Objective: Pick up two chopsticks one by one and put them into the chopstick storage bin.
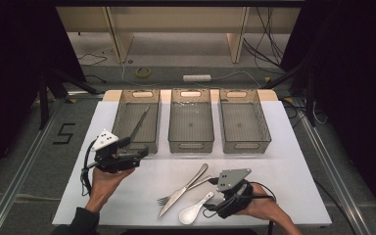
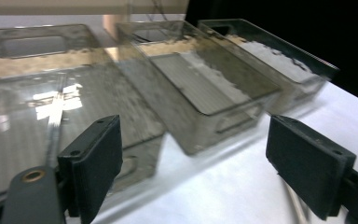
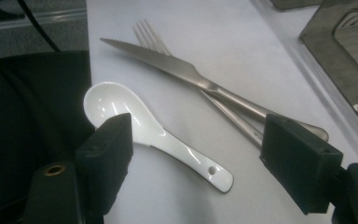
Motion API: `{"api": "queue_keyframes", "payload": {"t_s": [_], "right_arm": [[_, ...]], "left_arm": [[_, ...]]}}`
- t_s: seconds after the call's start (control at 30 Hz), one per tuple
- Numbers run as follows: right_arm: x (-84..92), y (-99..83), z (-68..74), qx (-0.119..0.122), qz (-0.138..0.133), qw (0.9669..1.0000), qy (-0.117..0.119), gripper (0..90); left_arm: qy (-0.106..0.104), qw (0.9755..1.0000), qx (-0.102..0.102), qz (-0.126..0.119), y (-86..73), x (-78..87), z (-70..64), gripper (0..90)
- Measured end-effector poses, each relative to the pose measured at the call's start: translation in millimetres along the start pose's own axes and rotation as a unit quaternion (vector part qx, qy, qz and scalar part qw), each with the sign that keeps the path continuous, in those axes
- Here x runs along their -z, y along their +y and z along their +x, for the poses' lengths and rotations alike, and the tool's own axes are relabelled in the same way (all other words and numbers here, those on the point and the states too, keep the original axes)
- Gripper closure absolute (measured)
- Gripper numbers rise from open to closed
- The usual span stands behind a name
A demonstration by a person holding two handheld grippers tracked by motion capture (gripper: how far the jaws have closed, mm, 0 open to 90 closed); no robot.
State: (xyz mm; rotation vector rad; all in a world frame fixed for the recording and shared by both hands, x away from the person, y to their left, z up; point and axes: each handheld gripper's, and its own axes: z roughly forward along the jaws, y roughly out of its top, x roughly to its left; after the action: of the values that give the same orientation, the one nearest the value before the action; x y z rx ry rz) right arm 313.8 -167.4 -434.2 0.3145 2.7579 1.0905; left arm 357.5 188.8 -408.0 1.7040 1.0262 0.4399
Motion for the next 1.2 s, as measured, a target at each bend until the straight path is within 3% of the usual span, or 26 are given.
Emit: {"api": "queue_keyframes", "payload": {"t_s": [0.2, 0.53, 0.9, 1.2], "right_arm": [[-6.0, 4.2, 0.1, 0.027, 0.029, 0.9991, 0.017, 26.7], [-20.0, 8.6, -5.4, 0.047, 0.065, 0.9966, 0.022, 27.0], [-30.7, 13.9, -4.3, 0.077, 0.1, 0.9914, 0.035, 27.2], [-38.8, 15.2, -7.4, 0.084, 0.12, 0.988, 0.05, 27.2]], "left_arm": [[-0.017, 0.9998, -0.01, -0.001, -5.2, 3.8, -12.7, 16.8], [-0.032, 0.9992, -0.022, 0.006, -13.8, 8.0, -24.4, 16.5], [-0.042, 0.9986, -0.03, 0.012, -16.0, 11.2, -29.3, 16.2], [-0.047, 0.9983, -0.031, 0.014, -15.8, 11.2, -32.6, 16.2]]}}
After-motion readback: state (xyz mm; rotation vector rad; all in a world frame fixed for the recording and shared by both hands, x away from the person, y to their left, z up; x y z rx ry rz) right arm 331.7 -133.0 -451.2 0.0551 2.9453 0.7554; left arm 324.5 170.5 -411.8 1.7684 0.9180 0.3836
